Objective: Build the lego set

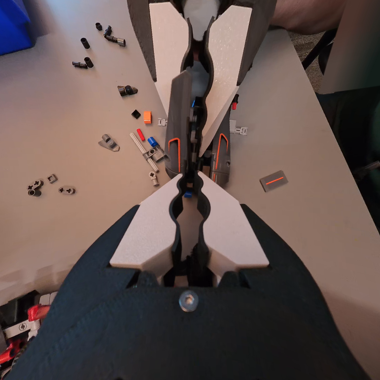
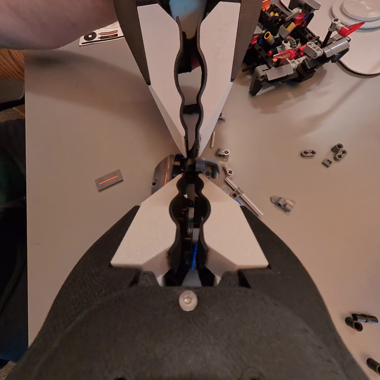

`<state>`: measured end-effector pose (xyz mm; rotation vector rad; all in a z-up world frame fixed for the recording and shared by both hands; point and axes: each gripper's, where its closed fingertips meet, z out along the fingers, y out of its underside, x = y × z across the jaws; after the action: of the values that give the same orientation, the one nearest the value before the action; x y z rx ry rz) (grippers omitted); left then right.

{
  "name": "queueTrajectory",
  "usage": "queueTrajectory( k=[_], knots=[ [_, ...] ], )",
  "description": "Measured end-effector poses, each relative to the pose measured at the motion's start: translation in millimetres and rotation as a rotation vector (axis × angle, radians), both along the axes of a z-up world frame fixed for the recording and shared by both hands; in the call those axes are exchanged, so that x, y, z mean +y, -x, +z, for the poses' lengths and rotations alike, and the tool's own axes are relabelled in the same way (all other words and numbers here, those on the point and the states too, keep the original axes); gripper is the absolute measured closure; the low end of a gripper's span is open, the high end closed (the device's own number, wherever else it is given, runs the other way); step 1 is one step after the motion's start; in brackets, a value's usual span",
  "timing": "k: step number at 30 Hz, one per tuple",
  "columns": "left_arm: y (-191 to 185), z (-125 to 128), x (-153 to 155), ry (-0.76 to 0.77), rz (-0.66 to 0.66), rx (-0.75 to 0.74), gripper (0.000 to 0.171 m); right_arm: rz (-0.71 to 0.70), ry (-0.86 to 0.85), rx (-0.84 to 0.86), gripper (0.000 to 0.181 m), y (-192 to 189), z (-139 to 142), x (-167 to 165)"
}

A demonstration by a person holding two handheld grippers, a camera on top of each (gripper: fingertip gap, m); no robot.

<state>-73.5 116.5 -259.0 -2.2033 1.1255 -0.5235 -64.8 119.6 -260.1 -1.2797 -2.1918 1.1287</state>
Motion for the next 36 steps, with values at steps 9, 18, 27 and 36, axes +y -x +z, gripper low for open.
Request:
queueTrajectory(
  k=[9, 18, 27, 36],
  knots=[
    [-0.2, 0.3, -0.3, 0.002, 0.002, 0.009, 0.167, 0.002, -0.012, -0.002, 0.176, -0.1, -0.9, -0.1],
    [0.3, 0.8, 0.1, 0.020, 0.016, 0.030, 0.167, -0.010, 0.004, -0.006, 0.176, 0.9, -0.3, 0.5],
    [-0.5, -0.9, -0.8, 0.021, 0.022, 0.073, 0.167, -0.019, -0.049, -0.009, 0.176, 1.9, -2.5, -0.6],
    [-0.1, -0.2, 1.8, -0.001, 0.007, 0.159, 0.167, -0.022, -0.076, -0.031, 0.176, 1.7, -4.9, 1.8]
  ],
)
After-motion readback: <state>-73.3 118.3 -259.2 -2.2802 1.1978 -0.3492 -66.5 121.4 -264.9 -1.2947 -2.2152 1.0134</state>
